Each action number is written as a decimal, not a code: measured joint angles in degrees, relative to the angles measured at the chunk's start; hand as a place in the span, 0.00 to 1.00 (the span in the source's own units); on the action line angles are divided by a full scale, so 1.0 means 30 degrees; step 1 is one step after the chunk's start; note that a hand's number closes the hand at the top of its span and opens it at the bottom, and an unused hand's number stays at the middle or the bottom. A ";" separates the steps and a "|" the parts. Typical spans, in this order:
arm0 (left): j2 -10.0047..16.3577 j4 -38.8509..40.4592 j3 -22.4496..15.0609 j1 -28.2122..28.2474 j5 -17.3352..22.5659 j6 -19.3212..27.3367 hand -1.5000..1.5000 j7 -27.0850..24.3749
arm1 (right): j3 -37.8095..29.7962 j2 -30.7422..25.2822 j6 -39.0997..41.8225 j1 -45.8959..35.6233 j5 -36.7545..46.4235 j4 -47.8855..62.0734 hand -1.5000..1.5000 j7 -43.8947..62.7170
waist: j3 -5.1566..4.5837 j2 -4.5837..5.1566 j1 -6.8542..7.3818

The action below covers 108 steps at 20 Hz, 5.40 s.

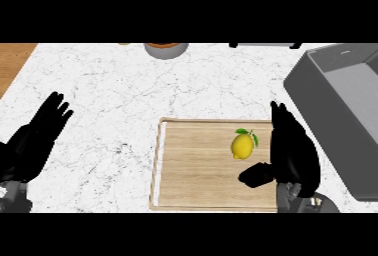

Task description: Pick the lemon from the tray and place it in the cardboard box

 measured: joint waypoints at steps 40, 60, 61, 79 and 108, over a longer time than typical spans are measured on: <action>-0.1143 -0.0898 0.1107 0.0829 -0.1151 -0.0576 0.50 0.0441 | -0.0523 0.1113 0.1306 -0.4967 -0.2419 0.6929 0.00 0.1438 | 0.0086 -0.0068 -0.0300; -0.1622 -0.0638 0.1745 0.0770 -0.1661 -0.1189 0.50 0.0603 | -0.1057 0.1130 0.0935 -0.4548 -0.2553 0.9603 0.00 0.0820 | 0.0091 -0.0068 -0.0425; -0.1682 -0.0692 0.1730 0.0918 -0.1667 -0.1272 0.50 0.0590 | -0.1150 0.1130 0.0878 -0.4692 -0.2627 0.9787 0.00 0.0856 | 0.0093 -0.0064 -0.0401; -0.2390 -0.1347 0.2544 0.0982 -0.2303 -0.1857 0.50 0.1358 | -0.0872 0.1160 -0.0220 -0.4499 -0.1352 1.1282 1.00 -0.0413 | 0.0097 -0.0062 -0.0423; -0.3564 -0.1175 0.3184 0.0793 -0.3393 -0.2383 0.50 0.1626 | -0.4058 -0.3184 -0.2493 -1.2301 -0.0301 1.7557 1.00 -1.0500 | 0.0090 -0.0136 -0.0577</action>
